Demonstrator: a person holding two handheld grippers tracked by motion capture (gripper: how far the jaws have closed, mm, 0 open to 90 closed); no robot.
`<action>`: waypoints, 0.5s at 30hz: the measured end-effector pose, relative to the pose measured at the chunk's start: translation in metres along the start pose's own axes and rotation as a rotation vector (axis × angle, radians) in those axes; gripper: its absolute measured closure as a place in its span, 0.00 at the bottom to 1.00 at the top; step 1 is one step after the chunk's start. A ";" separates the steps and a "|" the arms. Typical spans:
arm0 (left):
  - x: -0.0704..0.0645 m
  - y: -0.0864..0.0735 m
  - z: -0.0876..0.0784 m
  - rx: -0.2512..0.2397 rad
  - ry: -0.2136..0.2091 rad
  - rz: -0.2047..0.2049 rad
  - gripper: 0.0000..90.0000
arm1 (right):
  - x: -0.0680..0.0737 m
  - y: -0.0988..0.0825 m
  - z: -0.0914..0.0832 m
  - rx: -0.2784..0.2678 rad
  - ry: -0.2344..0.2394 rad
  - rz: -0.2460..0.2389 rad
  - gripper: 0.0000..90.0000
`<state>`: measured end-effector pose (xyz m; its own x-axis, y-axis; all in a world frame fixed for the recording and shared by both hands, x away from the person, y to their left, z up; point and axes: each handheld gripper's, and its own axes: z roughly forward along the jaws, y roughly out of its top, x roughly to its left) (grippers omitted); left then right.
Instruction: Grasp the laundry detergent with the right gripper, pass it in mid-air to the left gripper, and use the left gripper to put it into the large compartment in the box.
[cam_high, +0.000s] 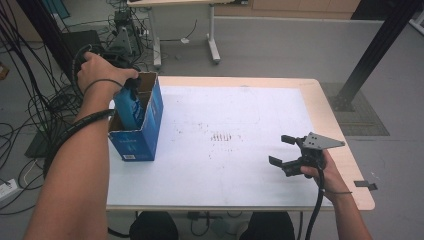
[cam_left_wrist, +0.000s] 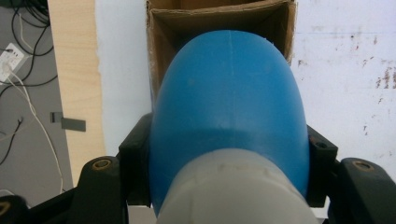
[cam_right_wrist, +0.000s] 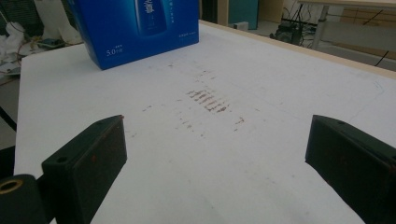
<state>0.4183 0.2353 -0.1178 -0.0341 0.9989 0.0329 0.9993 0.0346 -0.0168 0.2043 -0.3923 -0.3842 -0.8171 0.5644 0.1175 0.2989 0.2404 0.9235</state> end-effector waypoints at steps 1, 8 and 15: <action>0.000 0.000 0.002 0.001 0.001 0.003 0.42 | 0.000 0.000 0.000 0.000 0.000 0.002 0.05; -0.002 0.000 0.012 0.012 0.018 0.004 0.42 | 0.000 0.000 0.001 0.002 0.003 0.000 0.05; -0.002 -0.002 0.022 -0.002 0.009 0.002 0.42 | 0.000 -0.001 0.002 0.003 0.005 0.005 0.05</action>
<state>0.4156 0.2344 -0.1402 -0.0322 0.9986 0.0422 0.9993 0.0329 -0.0153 0.2052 -0.3909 -0.3863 -0.8180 0.5617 0.1240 0.3044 0.2399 0.9219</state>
